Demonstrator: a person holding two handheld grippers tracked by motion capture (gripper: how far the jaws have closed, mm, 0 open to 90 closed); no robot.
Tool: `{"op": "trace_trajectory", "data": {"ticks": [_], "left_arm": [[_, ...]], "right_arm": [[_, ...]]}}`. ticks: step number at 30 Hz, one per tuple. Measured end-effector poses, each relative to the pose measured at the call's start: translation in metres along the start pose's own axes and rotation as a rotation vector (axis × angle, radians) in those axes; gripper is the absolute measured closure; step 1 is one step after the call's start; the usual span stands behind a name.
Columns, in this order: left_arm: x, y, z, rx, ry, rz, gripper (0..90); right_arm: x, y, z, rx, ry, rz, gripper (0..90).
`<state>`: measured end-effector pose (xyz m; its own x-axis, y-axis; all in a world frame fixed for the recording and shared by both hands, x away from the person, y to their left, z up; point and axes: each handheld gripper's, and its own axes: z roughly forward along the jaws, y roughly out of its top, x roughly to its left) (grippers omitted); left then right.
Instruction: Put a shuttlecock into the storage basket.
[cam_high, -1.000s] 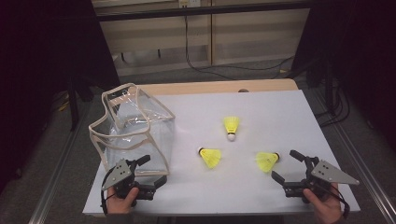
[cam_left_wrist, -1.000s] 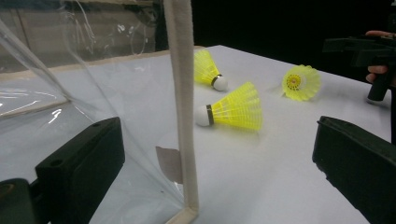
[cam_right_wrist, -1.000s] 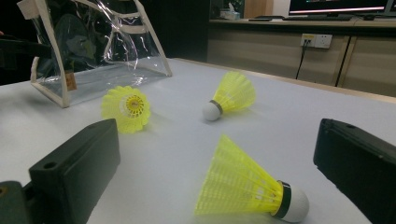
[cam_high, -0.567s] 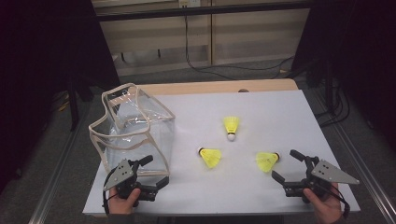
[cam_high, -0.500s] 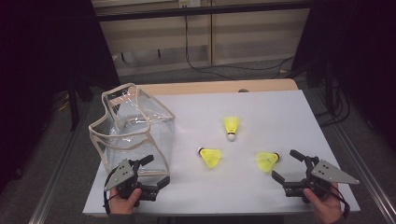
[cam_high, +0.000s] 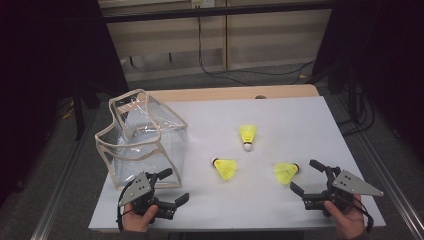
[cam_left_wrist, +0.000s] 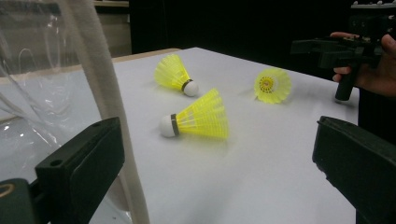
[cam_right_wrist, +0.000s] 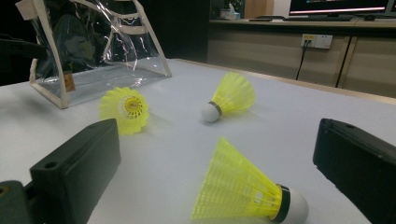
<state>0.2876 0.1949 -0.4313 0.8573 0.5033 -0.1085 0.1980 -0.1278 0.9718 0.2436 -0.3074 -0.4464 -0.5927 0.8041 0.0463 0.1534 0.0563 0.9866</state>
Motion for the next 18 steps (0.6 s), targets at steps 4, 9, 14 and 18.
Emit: {"op": "trace_trajectory", "data": {"ticks": [4,9,14,18], "left_arm": [[-0.001,0.0,0.003,0.001,-0.014,-0.002,2.3],[-0.003,0.0,0.008,-0.004,-0.029,-0.009,2.3],[-0.008,0.001,0.012,-0.001,-0.043,-0.009,2.3],[-0.01,0.003,0.015,0.002,-0.062,-0.005,2.3]], "right_arm": [[0.001,0.0,0.001,0.002,0.003,-0.009,0.5],[0.001,-0.001,0.002,0.009,0.006,-0.007,0.6],[0.0,0.0,0.003,0.006,0.007,-0.008,0.5],[0.001,0.0,0.004,0.007,0.013,-0.012,0.6]]}}
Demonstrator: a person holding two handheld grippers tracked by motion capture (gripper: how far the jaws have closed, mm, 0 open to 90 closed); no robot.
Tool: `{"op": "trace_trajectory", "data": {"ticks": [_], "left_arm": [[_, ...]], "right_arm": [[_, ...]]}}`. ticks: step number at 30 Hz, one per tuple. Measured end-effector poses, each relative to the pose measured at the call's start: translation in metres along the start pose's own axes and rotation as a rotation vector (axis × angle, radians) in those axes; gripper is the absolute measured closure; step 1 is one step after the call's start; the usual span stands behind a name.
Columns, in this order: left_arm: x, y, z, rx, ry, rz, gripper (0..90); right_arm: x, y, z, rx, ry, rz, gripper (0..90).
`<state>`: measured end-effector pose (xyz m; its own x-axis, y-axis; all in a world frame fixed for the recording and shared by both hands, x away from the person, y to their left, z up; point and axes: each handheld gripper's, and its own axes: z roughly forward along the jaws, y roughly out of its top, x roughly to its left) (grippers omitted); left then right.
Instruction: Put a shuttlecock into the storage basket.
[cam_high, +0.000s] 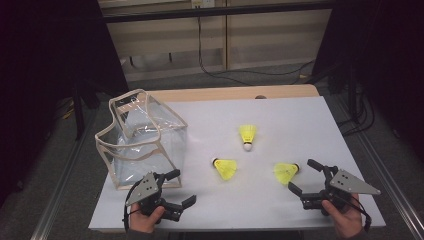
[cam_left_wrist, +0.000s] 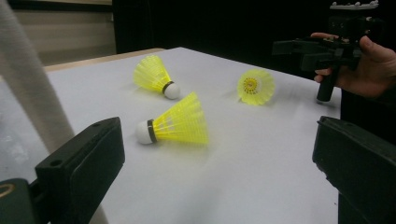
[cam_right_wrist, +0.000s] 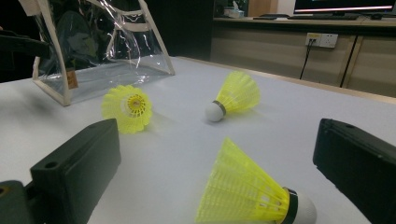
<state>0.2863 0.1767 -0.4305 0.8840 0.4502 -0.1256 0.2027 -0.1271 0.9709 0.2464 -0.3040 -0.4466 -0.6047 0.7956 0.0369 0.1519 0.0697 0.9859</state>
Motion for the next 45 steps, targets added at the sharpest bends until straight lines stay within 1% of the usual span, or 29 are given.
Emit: {"op": "trace_trajectory", "data": {"ticks": [7,9,14,17,20,22,23,25,27,33,35,37,39,43,45], "left_arm": [[-0.003,0.002,0.009,0.029,-0.003,0.006,2.2],[-0.004,0.003,0.011,0.024,-0.011,0.003,2.2],[-0.006,0.005,0.016,0.03,-0.017,0.002,2.2],[-0.007,0.007,0.019,0.032,-0.008,0.0,2.2],[-0.008,0.008,0.022,0.031,-0.012,-0.004,2.2],[-0.01,0.009,0.025,0.038,-0.012,-0.004,2.2],[-0.01,0.01,0.026,0.047,-0.011,0.006,2.2],[-0.011,0.01,0.029,0.046,-0.02,0.0,2.2],[-0.013,0.012,0.032,0.042,-0.018,-0.006,2.2],[-0.015,0.014,0.039,0.063,-0.004,-0.01,2.2],[-0.016,0.014,0.04,0.063,0.004,-0.018,2.2],[-0.016,0.015,0.042,0.075,0.008,-0.012,2.2],[-0.017,0.016,0.044,0.077,0.023,-0.019,2.2],[-0.02,0.016,0.047,0.097,0.03,-0.013,2.2],[-0.02,0.016,0.05,0.092,0.04,-0.027,2.2]], "right_arm": [[0.0,0.0,0.0,0.0,-0.002,-0.001,0.6],[0.0,0.0,0.0,0.0,-0.003,0.001,0.6],[0.0,0.0,0.001,0.004,0.0,-0.001,0.6],[0.0,0.0,0.001,0.007,-0.002,-0.007,0.7],[0.001,0.0,0.0,0.003,-0.005,-0.006,0.6],[0.001,0.0,0.0,0.004,-0.003,-0.006,0.7],[0.001,0.001,0.0,0.006,-0.004,-0.008,0.7],[0.001,0.001,0.0,0.005,-0.003,-0.007,0.7],[0.001,0.001,0.0,0.006,-0.003,-0.004,0.7],[0.001,0.002,0.001,0.007,-0.005,-0.003,0.7],[0.001,0.002,0.002,0.012,-0.004,-0.013,0.7],[0.002,0.002,0.002,0.014,-0.003,-0.013,0.8],[0.003,0.002,0.002,0.014,-0.001,-0.015,0.8],[0.002,0.003,0.003,0.009,-0.003,-0.016,0.8],[0.002,0.003,0.003,0.01,-0.004,-0.012,0.8]]}}
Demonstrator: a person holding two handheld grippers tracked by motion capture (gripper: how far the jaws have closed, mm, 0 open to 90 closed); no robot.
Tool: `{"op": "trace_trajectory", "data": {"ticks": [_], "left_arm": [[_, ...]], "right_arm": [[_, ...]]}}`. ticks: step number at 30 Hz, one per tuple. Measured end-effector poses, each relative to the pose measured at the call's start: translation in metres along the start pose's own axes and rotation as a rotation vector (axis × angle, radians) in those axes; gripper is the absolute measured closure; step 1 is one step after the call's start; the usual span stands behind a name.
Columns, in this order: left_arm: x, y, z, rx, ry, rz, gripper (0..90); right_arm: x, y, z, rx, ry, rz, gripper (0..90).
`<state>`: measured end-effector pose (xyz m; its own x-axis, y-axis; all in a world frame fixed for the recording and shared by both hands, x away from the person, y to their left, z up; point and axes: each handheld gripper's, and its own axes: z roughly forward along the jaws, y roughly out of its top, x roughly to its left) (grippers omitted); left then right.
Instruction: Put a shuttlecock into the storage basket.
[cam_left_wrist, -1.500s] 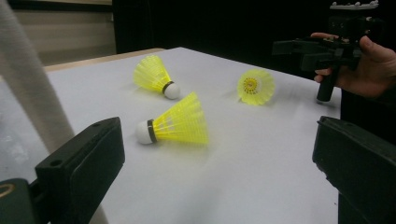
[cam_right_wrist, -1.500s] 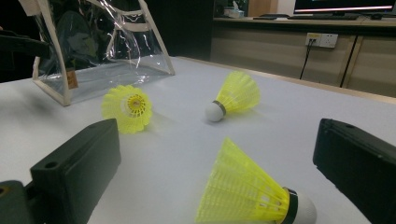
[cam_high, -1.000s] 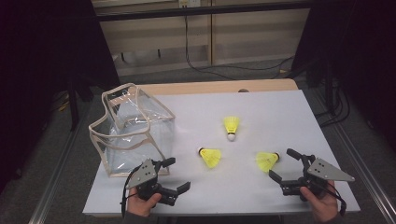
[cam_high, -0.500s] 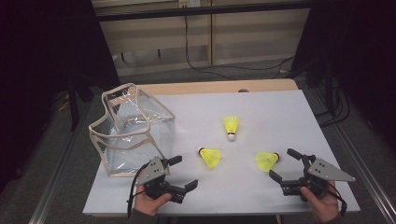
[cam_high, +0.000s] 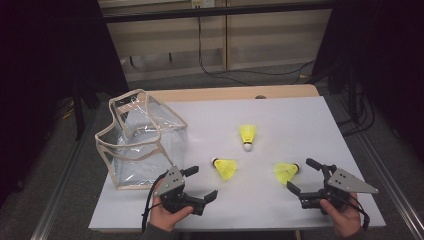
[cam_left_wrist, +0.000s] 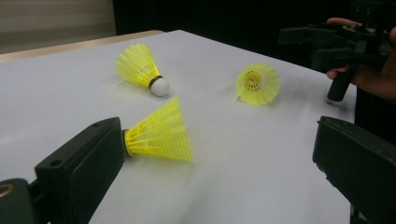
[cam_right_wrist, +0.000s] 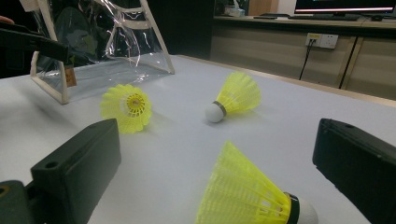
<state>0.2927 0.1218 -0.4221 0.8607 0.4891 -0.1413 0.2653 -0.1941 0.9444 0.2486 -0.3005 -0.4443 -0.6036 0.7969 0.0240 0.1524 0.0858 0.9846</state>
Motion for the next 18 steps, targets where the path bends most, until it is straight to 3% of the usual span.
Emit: {"op": "trace_trajectory", "data": {"ticks": [7,18], "left_arm": [[0.0,0.002,0.008,0.022,0.027,-0.018,2.2],[0.0,0.004,0.015,0.049,0.042,-0.014,2.6]], "right_arm": [[0.0,0.001,0.0,-0.005,0.002,-0.006,0.8],[-0.001,0.001,0.0,0.001,-0.001,-0.008,0.8]]}}
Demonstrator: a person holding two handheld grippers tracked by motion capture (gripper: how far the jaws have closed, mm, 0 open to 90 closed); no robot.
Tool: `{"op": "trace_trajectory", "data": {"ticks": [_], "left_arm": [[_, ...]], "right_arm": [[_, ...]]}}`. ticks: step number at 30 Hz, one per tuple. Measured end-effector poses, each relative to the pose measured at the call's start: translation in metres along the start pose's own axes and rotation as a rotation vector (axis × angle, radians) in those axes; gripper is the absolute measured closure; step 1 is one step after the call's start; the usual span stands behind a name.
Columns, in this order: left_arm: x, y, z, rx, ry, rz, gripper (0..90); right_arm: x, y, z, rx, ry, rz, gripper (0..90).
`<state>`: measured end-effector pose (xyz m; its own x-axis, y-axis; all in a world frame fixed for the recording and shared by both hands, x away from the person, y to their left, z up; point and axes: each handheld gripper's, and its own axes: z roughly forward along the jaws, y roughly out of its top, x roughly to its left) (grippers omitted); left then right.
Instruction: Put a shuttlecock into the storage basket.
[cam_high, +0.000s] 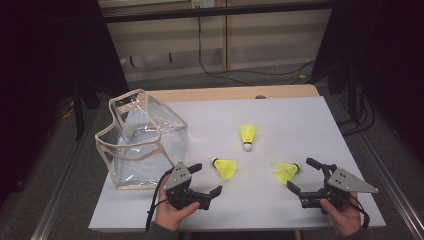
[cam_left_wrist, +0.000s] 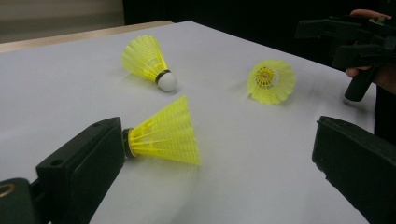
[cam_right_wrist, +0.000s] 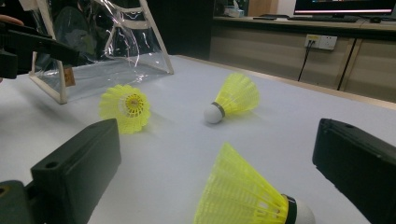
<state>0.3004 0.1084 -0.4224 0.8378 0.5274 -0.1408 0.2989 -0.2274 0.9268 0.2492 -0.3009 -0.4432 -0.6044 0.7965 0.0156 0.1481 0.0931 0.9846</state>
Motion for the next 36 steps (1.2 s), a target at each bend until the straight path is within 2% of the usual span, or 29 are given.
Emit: {"op": "trace_trajectory", "data": {"ticks": [3,9,19,30,36], "left_arm": [[-0.001,0.001,0.001,0.004,0.004,0.0,2.7],[-0.001,0.001,0.006,0.017,0.017,-0.008,2.8],[-0.002,0.001,0.013,0.046,0.026,-0.006,2.8],[-0.003,0.001,0.029,0.108,0.065,-0.026,2.9],[-0.003,0.0,0.038,0.11,0.091,-0.049,3.1]], "right_arm": [[0.0,0.0,-0.001,0.003,0.0,-0.01,0.9],[-0.001,0.0,-0.002,-0.008,-0.007,0.005,0.8],[0.0,0.001,0.0,-0.007,0.004,0.0,0.9],[0.0,0.001,0.0,-0.008,0.004,0.001,0.9],[0.0,0.002,-0.001,-0.011,0.001,0.0,0.9]]}}
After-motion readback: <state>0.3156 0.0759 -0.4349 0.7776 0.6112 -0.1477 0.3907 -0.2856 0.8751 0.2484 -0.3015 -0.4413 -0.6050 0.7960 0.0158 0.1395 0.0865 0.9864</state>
